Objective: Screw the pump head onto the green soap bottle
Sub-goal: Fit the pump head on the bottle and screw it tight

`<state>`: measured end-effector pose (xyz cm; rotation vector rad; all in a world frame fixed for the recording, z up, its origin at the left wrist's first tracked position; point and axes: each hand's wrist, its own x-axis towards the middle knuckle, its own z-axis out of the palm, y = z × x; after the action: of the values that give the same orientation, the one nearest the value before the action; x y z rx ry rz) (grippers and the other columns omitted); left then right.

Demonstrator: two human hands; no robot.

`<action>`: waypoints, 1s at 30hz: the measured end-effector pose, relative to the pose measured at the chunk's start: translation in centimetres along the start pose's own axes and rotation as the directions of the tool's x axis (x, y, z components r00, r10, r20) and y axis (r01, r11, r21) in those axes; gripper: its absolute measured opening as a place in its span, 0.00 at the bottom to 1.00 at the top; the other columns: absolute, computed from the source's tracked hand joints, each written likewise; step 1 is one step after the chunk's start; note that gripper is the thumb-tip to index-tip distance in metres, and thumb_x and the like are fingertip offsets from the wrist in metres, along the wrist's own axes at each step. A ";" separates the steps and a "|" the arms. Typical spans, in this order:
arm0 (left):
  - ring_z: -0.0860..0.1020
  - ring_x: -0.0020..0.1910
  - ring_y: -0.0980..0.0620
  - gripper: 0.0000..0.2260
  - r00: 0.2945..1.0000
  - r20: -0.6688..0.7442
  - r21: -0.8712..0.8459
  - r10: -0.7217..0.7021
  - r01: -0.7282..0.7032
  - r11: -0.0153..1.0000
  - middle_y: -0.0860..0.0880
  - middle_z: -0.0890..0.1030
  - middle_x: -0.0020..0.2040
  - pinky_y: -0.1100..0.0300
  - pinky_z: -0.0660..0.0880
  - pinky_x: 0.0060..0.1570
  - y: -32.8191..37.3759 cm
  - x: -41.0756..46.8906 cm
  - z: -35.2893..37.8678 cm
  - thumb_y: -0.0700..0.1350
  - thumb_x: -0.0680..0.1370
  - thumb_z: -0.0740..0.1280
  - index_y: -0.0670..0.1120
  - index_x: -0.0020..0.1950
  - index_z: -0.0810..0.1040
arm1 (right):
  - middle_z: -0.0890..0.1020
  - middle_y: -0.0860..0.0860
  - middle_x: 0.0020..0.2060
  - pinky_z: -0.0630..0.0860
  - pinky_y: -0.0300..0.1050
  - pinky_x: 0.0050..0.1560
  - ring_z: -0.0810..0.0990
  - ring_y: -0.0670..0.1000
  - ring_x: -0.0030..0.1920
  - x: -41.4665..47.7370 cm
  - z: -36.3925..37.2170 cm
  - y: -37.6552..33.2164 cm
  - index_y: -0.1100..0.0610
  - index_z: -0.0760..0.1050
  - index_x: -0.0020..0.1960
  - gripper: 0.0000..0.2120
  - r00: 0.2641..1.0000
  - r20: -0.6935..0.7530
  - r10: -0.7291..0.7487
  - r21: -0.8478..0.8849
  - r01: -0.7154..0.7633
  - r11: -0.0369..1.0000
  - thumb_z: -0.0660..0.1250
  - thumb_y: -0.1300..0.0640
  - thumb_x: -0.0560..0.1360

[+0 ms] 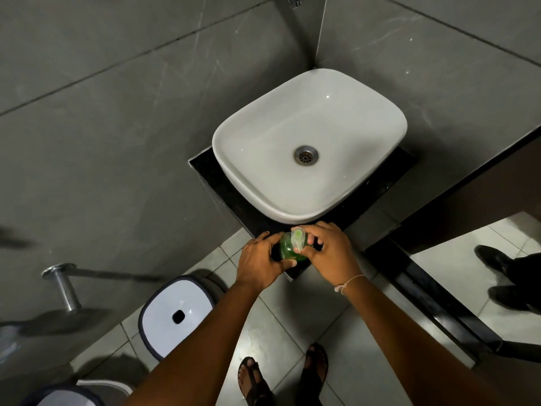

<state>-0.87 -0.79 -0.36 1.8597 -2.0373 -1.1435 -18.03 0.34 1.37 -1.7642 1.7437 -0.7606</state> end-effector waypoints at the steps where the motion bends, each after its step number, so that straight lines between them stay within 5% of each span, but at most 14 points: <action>1: 0.71 0.77 0.43 0.34 1.000 -0.006 -0.008 0.000 0.000 1.000 0.42 0.77 0.74 0.47 0.70 0.75 0.0 0.0 0.0 0.57 0.72 0.77 0.53 0.76 0.73 | 0.73 0.43 0.35 0.72 0.43 0.41 0.71 0.48 0.41 0.2 0.0 -0.2 0.49 0.82 0.54 0.17 1.000 -0.022 0.017 -0.021 -0.017 1.000 0.75 0.58 0.65; 8: 0.71 0.78 0.44 0.35 1.000 -0.027 -0.020 0.005 -0.006 1.000 0.43 0.75 0.76 0.48 0.69 0.77 0.1 -0.2 0.1 0.55 0.72 0.78 0.52 0.77 0.73 | 0.72 0.46 0.28 0.72 0.47 0.34 0.71 0.50 0.36 -1.3 1.9 -1.2 0.49 0.77 0.41 0.14 0.957 -0.239 0.162 0.101 -0.141 0.985 0.79 0.48 0.62; 14: 0.76 0.72 0.42 0.33 1.000 -0.017 -0.022 0.014 -0.014 1.000 0.42 0.79 0.70 0.46 0.74 0.71 0.1 0.0 0.1 0.56 0.72 0.78 0.51 0.75 0.75 | 0.74 0.44 0.38 0.74 0.46 0.45 0.73 0.50 0.43 -1.1 0.1 -0.4 0.48 0.79 0.61 0.21 1.000 -0.023 0.011 0.076 -0.009 0.997 0.74 0.56 0.69; 24: 0.76 0.71 0.43 0.31 0.999 -0.041 -0.036 0.003 -0.004 0.999 0.45 0.80 0.70 0.46 0.74 0.70 0.0 -0.1 0.4 0.53 0.71 0.78 0.51 0.74 0.76 | 0.74 0.45 0.31 0.74 0.51 0.38 0.73 0.53 0.39 -2.0 2.2 -2.2 0.53 0.77 0.42 0.14 0.935 -0.329 0.131 0.013 -0.134 0.991 0.78 0.48 0.62; 30: 0.75 0.72 0.44 0.32 0.999 -0.033 -0.032 0.009 -0.010 0.999 0.44 0.79 0.71 0.48 0.72 0.72 0.1 -0.1 0.3 0.56 0.71 0.78 0.51 0.73 0.77 | 0.68 0.40 0.32 0.69 0.44 0.40 0.69 0.49 0.39 -1.0 0.8 -0.4 0.50 0.82 0.53 0.14 0.996 -0.088 -0.001 0.009 0.002 1.000 0.75 0.54 0.67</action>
<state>-1.11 -0.59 -0.44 1.8395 -1.9962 -1.1294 -17.19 1.38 1.07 -1.7506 1.7934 -0.8571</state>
